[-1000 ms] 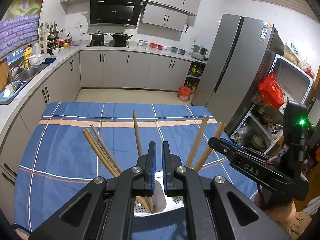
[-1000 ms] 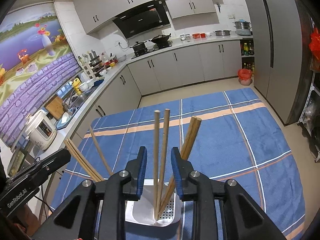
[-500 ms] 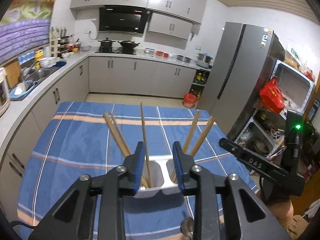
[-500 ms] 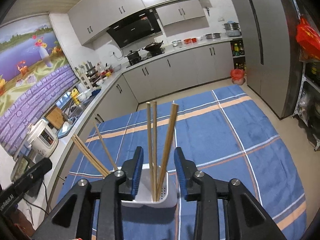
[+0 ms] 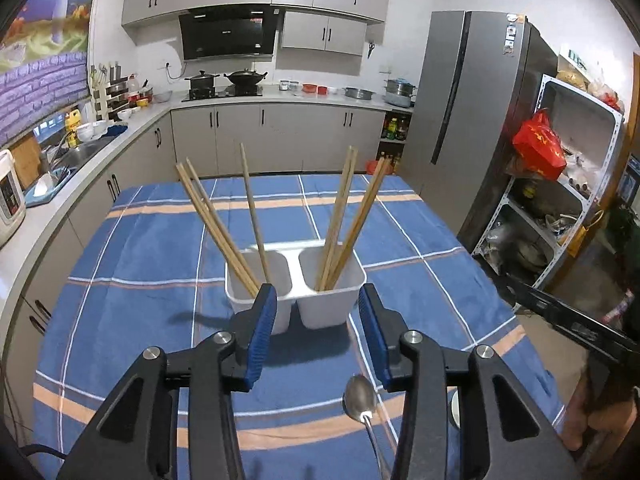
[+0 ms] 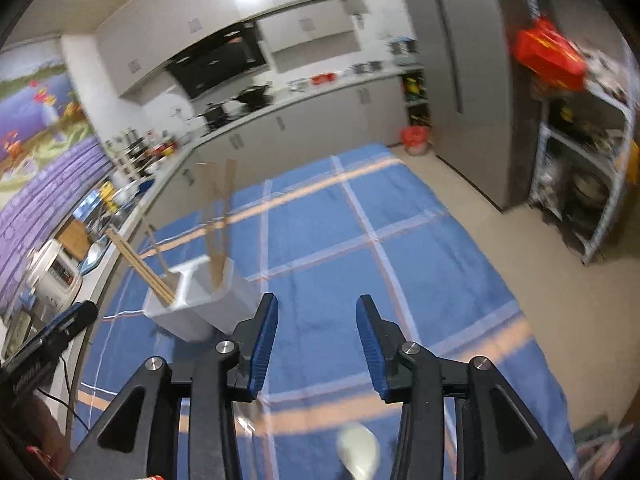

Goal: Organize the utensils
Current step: 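Withdraw both open tools from the caddy toward the spoons, then grasp the steel spoon with the left gripper while the right grasps the white spoon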

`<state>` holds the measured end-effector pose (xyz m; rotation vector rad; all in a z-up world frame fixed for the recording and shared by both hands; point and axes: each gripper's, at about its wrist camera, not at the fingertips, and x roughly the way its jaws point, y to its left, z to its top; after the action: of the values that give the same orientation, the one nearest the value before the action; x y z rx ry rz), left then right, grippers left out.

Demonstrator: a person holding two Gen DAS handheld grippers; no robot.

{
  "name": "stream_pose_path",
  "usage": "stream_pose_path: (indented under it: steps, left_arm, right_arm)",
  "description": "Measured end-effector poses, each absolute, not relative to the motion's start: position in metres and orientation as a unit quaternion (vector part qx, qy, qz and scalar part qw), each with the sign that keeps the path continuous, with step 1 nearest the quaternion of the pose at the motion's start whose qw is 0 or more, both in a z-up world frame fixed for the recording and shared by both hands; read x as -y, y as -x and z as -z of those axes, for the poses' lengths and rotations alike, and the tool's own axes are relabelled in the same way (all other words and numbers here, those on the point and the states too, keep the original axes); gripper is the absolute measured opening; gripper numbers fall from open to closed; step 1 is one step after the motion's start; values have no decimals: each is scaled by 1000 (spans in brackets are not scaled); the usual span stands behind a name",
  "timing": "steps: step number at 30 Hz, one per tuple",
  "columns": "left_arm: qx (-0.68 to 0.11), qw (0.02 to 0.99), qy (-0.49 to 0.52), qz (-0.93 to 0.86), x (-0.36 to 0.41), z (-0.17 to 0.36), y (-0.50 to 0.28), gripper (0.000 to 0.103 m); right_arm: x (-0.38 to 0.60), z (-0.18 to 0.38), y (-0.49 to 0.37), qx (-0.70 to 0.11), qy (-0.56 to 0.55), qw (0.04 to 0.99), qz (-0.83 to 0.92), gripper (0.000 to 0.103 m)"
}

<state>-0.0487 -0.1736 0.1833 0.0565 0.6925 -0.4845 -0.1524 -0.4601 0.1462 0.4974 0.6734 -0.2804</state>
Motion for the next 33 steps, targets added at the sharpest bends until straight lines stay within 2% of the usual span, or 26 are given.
stream_pose_path:
  steps: [6, 12, 19, 25, 33]
  left_arm:
    - [-386, 889, -11, 245, 164, -160, 54, 41]
    - [-419, 862, -17, 284, 166, -131, 61, 41]
    - [-471, 824, -24, 315, 173, -79, 39, 41]
    - [-480, 811, -19, 333, 180, -57, 19, 41]
    - [-498, 788, -23, 361, 202, -33, 1, 41]
  right_arm:
    - [487, -101, 213, -342, -306, 873, 162, 44]
    - [480, -54, 228, -394, -345, 841, 136, 44]
    - [447, -34, 186, -454, -286, 840, 81, 44]
    - [431, -27, 157, -487, -219, 843, 67, 45]
    - [430, -23, 137, -506, -163, 845, 66, 53]
